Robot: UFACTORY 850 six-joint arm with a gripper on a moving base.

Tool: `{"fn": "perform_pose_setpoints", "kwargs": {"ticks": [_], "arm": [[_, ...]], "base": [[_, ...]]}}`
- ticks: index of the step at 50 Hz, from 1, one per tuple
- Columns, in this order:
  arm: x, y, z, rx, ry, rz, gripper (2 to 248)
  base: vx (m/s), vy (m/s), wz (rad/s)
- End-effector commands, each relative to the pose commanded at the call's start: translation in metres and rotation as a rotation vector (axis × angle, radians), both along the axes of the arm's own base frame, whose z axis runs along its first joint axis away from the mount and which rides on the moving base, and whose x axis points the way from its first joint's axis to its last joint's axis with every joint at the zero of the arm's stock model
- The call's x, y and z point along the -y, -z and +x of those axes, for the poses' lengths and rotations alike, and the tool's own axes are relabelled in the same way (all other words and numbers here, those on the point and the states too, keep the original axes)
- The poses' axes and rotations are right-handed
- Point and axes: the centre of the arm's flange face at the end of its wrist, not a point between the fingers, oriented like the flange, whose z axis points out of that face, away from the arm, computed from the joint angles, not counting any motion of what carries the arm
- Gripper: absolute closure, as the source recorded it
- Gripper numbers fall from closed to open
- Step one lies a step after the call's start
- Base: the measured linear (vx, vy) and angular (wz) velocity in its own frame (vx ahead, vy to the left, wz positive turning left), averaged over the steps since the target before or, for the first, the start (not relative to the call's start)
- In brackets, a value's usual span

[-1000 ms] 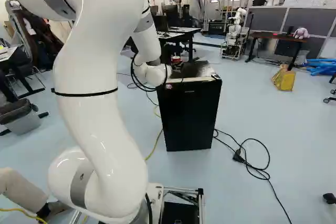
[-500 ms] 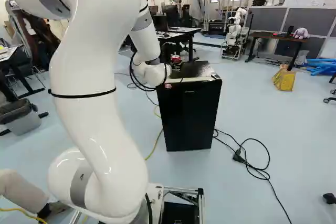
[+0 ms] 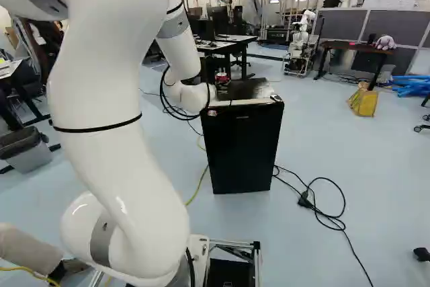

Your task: Grab a drink from the fridge

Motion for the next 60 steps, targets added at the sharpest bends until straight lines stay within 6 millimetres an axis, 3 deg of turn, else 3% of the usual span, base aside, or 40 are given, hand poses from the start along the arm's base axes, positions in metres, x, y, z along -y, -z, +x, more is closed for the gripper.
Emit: {"fn": "perform_pose_setpoints", "kwargs": {"ticks": [19, 60], "arm": [[-0.013, 0.000, -0.045, -0.032, -0.032, -0.003, 153], [-0.041, 0.021, -0.167, -0.118, -0.116, -0.013, 153]], "base": [[0.000, 0.000, 0.000], [0.000, 0.000, 0.000]]}}
